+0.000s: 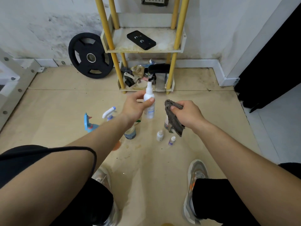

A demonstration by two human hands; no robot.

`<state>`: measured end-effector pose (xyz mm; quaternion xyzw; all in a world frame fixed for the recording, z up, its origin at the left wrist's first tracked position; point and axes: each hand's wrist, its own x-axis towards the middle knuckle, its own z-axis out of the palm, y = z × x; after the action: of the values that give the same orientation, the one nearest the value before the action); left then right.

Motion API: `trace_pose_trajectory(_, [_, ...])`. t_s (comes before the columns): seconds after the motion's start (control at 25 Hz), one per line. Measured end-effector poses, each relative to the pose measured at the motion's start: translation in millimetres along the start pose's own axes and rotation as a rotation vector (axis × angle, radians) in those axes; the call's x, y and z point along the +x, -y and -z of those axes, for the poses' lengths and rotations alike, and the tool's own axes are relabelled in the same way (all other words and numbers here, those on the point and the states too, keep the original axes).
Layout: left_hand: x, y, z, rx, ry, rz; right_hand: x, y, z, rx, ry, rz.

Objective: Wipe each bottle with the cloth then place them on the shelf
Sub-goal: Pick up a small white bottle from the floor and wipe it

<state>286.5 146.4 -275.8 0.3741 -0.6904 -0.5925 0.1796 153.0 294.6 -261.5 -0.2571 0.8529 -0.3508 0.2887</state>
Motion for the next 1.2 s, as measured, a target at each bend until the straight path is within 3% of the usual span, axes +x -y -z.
trace_pose_trajectory(0.36, [61.2, 115.4, -71.7, 0.49, 0.035, 0.056, 55.4, -90.2, -36.3, -0.028, -0.015, -0.219])
trace_pose_trajectory(0.72, [101.9, 203.1, -117.7, 0.493, 0.073, 0.198, 77.0, -139.9, -71.5, -0.114, -0.022, -0.107])
trace_pose_trajectory(1.04, [115.6, 231.9, -124.3, 0.511, 0.065, 0.213, 82.4, -149.2, -89.2, -0.039, 0.005, -0.064])
trace_pose_trajectory(1.2, [116.7, 231.6, -117.5, 0.553, 0.136, 0.249, 80.7, -143.2, -87.0, -0.052, -0.003, -0.06])
